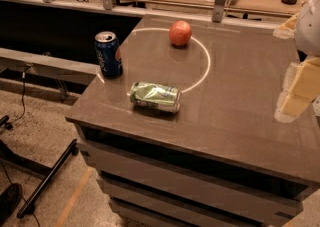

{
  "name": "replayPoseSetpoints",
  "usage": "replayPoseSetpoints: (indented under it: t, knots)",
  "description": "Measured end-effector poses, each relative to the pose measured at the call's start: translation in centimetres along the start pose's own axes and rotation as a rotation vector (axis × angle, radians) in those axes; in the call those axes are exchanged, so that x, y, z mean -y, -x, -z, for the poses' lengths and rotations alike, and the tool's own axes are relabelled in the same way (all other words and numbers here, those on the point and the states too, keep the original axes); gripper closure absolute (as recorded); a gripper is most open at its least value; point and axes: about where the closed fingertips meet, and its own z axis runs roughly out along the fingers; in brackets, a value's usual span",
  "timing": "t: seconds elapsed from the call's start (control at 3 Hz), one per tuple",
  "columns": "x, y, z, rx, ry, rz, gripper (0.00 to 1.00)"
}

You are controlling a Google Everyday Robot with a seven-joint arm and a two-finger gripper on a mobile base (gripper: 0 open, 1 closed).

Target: Move apple near pepsi can

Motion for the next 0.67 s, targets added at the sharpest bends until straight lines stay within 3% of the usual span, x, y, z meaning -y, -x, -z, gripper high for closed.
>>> replayPoseSetpoints:
  t: [0.33, 0.67]
  knots:
    - [0.2, 0.2, -0.2, 0.004, 0.002, -0.005, 0.0]
    - [2.7, 2.5, -3.3, 0.05, 0.023, -0.057, 0.0]
